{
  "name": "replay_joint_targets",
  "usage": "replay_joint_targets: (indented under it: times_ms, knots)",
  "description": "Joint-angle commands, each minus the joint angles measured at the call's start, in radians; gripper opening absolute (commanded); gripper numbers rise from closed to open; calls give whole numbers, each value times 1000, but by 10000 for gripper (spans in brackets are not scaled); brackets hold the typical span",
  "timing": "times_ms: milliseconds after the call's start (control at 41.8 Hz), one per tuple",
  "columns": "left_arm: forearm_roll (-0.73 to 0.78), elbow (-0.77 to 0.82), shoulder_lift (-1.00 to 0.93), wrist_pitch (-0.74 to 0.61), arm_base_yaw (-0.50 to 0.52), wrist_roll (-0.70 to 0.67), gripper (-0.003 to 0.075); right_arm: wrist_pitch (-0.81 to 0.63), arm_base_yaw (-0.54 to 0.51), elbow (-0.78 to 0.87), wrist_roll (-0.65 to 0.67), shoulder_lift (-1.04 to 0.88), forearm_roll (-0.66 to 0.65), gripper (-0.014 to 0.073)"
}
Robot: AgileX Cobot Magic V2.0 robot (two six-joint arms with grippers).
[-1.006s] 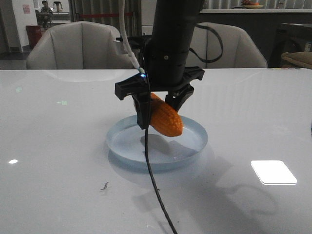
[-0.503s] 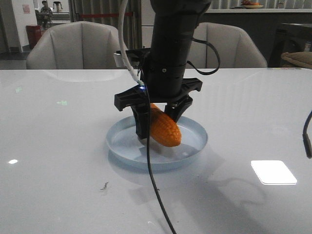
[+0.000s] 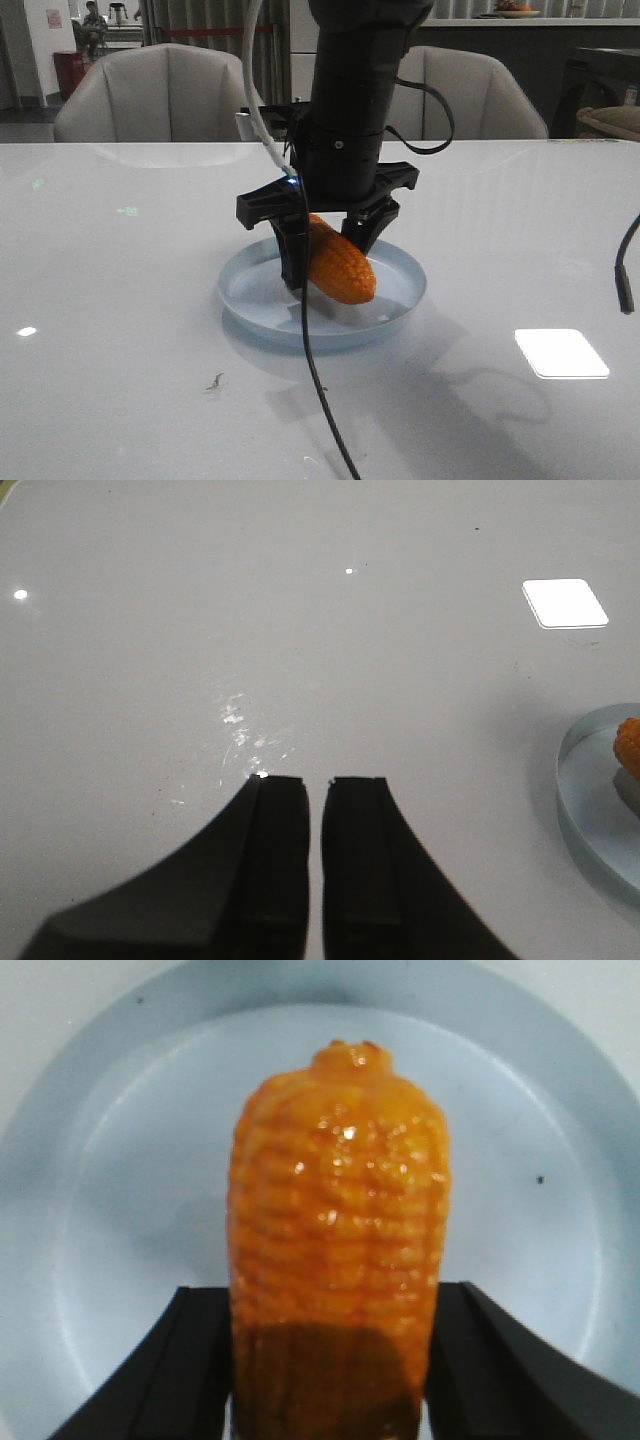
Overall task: Place corn on plate with both arms
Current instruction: 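Lower the corn onto the plate and open the right gripper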
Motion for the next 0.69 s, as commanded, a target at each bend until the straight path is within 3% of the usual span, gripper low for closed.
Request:
replay_joint_targets:
  times_ms: [0, 192, 431, 670]
  knots:
    - [-8, -28, -6, -64, 2, -9, 150, -13, -3, -32, 4, -62, -6, 477]
    - [-8, -28, -6, -64, 2, -9, 150, -7, -3, -32, 4, -61, -17, 484]
    - [-8, -28, -6, -64, 2, -9, 150, 11, -3, -32, 4, -61, -17, 589]
    - [-8, -28, -6, -62, 2, -9, 150, 68, -11, -88, 3, -75, -32, 591]
